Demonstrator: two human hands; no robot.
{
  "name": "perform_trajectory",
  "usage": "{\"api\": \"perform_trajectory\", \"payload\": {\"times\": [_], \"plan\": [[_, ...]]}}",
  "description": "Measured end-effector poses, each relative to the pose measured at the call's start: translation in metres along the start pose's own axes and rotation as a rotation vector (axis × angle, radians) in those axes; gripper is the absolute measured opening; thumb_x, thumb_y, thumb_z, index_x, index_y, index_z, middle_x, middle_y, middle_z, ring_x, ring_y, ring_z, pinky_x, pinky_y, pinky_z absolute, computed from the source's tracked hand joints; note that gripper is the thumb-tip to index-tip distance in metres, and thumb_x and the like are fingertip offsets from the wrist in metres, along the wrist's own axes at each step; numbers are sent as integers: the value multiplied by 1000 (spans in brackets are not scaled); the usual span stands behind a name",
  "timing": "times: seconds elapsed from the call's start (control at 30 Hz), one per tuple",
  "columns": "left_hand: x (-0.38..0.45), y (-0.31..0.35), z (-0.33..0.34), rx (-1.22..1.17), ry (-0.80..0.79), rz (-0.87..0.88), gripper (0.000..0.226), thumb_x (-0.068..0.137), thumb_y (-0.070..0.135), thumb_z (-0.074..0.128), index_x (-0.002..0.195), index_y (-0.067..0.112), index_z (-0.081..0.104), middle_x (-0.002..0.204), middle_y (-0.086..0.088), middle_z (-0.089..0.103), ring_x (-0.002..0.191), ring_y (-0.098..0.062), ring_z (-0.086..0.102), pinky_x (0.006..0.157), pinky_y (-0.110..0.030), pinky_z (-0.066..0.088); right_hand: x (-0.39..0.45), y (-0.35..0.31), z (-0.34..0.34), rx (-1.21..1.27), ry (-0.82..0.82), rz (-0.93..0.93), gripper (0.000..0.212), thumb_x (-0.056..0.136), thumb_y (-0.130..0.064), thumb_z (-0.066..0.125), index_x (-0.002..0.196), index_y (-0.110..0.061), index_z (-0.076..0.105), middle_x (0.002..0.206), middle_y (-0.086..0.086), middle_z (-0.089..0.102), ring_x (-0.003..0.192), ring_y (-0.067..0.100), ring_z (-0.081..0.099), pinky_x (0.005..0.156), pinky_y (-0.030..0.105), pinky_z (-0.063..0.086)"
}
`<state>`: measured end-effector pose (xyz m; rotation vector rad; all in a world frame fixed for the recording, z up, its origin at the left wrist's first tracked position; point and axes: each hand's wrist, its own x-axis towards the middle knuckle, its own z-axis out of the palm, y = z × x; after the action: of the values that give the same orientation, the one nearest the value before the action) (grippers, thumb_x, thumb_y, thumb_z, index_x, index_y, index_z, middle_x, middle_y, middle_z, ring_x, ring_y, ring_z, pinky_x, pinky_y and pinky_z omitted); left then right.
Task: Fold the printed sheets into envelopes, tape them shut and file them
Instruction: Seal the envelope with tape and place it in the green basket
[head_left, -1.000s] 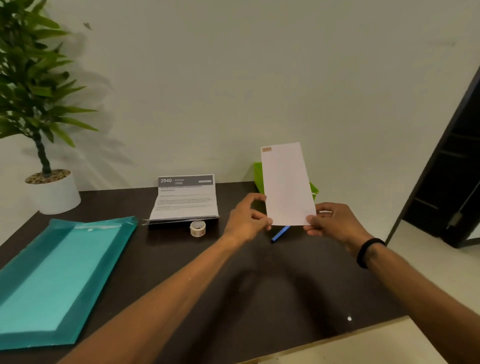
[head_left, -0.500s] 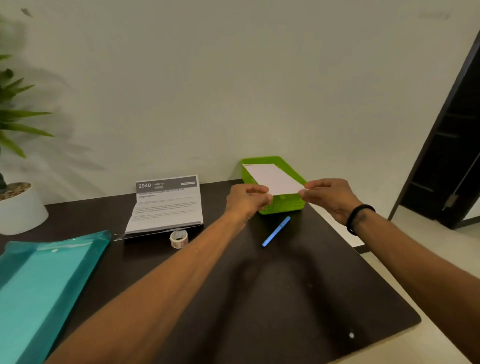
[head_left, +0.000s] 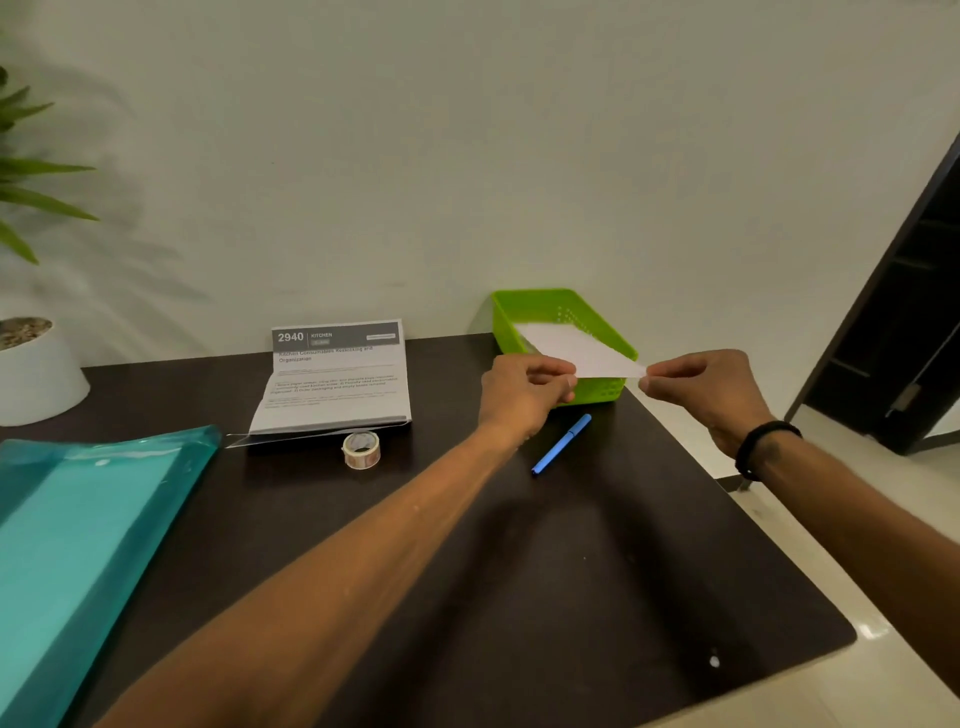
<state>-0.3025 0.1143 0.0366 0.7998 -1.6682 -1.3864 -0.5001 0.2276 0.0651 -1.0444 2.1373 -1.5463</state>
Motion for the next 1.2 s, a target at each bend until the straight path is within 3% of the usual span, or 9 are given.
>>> {"api": "perform_trajectory", "payload": {"times": [0.3,0.4,0.6,0.67,0.83,0.93,1.03,1.13,1.2], "plan": [[0,8,7,49,50,-20,9,91,8,77,100,9,80,85,-9,78,79,-19,78,86,-35,64,7,-7,0,-60,17,-31,11,81,-6,87,91,-7,82,88,9,78,84,22,74,75,29,52],[4,8,2,97,50,-29,16,93,16,77,108,10,78,90,-6,79,79,-16,78,87,-37,63,16,-10,13,-106,31,-46,9,84,-7,85,92,-6,82,88,9,78,81,19,72,70,26,51],[11,0,-10,274,-16,7,47,87,41,81,127,16,73,107,4,77,97,-9,71,100,-27,54,29,-4,35,-181,69,-71,6,84,-11,84,81,-13,80,86,7,77,89,27,75,90,44,61],[8,-1,-13,341,-48,13,54,87,44,81,132,16,70,114,4,75,101,-6,65,101,-23,51,30,-1,42,-194,74,-70,4,85,-12,84,84,-10,81,88,10,77,89,27,75,89,43,61],[5,-9,-18,397,-89,18,76,84,52,81,148,20,55,146,2,61,130,-17,58,114,-36,45,26,5,57,-238,82,-112,11,87,-16,81,94,-7,82,97,8,76,97,23,71,87,33,53],[-4,-14,-26,387,-107,34,79,84,49,81,153,26,48,145,-1,59,119,-21,66,109,-40,50,20,4,63,-271,94,-140,20,88,-17,81,106,-9,80,114,10,72,103,20,65,92,32,49],[-18,-23,-44,449,-17,98,65,89,40,78,147,28,53,131,-3,62,113,-19,62,104,-40,52,12,4,72,-303,140,-236,29,90,-17,78,118,-9,76,127,15,66,101,26,66,91,31,47],[-38,-36,-75,590,216,174,51,91,36,74,139,31,58,122,0,61,118,-21,50,104,-41,44,-11,-1,90,-276,199,-403,27,92,-11,74,119,-11,74,126,15,60,104,29,65,92,26,44],[-54,-44,-97,639,390,185,46,91,37,72,135,34,59,121,1,58,118,-21,46,99,-40,42,-30,-6,112,-245,165,-475,26,91,-10,75,117,-11,74,118,11,64,92,20,64,87,28,49]]}}
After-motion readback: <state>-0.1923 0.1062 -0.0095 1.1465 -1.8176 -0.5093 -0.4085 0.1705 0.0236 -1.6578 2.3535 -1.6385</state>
